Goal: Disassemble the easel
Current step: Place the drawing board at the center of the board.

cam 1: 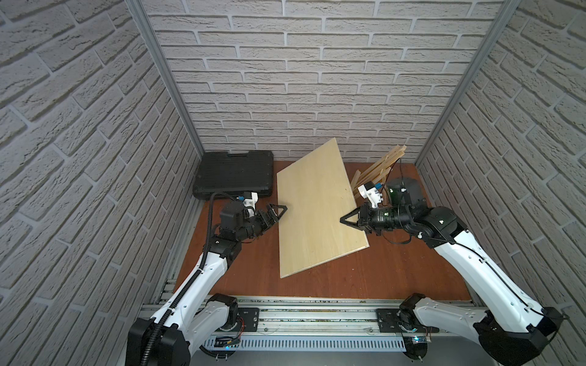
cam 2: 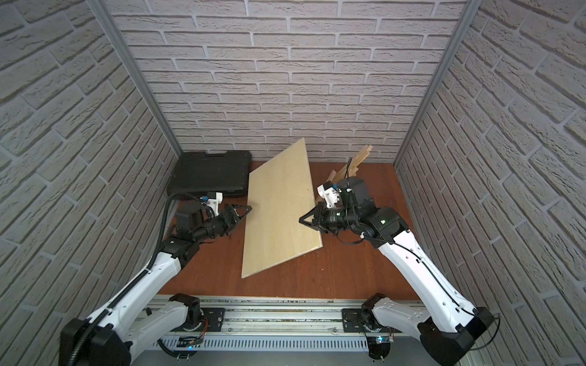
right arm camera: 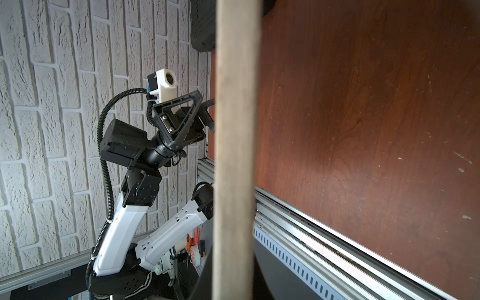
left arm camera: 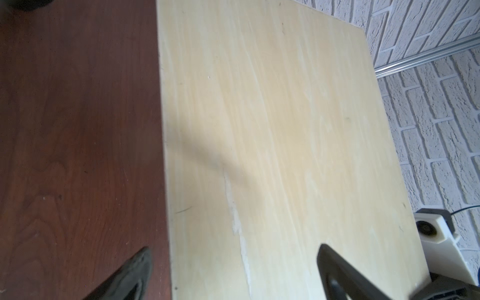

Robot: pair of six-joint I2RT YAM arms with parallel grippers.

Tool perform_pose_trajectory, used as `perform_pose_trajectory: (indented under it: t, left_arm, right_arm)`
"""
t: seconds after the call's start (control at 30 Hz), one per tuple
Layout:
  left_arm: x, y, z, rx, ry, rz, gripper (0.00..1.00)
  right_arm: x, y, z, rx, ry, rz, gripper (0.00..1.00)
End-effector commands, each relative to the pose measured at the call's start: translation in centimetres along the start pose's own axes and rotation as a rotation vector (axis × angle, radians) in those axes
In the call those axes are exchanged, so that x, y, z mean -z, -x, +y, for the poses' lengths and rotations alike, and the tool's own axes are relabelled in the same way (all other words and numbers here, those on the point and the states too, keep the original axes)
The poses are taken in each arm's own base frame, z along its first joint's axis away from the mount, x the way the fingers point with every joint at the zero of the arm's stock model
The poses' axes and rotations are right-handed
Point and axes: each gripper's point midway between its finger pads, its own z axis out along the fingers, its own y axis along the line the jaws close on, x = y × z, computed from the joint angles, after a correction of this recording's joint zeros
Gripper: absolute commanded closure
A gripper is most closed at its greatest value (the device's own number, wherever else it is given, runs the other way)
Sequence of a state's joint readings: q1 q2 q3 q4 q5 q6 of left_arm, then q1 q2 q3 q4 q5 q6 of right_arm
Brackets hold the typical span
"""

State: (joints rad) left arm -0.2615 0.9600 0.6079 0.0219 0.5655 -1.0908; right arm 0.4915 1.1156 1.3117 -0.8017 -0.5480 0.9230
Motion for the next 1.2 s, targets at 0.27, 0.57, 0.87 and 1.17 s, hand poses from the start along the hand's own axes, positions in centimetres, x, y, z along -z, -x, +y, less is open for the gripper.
perform_pose_trajectory:
  t: [0.27, 0.57, 0.87, 1.17]
  left_arm:
    - [-0.3, -1.2, 0.7, 0.042, -0.031, 0.029, 0.03]
    - [0.8, -1.1, 4.9, 0.031, 0.175, -0.023, 0.03]
    - [4.6, -0.8, 9.8, 0.045, 0.412, -0.169, 0.02]
    - [4.6, -1.7, 10.8, 0.073, 0.419, -0.158, 0.02]
  right_arm:
    - [6.1, 1.8, 10.6, 0.371, 0.469, -0.275, 0.98]
    - [2.4, 1.9, 4.9, 0.283, 0.316, -0.258, 0.97]
    - [-1.0, 2.3, 0.8, 0.226, 0.190, -0.251, 0.97]
    - [-5.3, 1.9, 0.3, 0.239, 0.111, -0.228, 0.97]
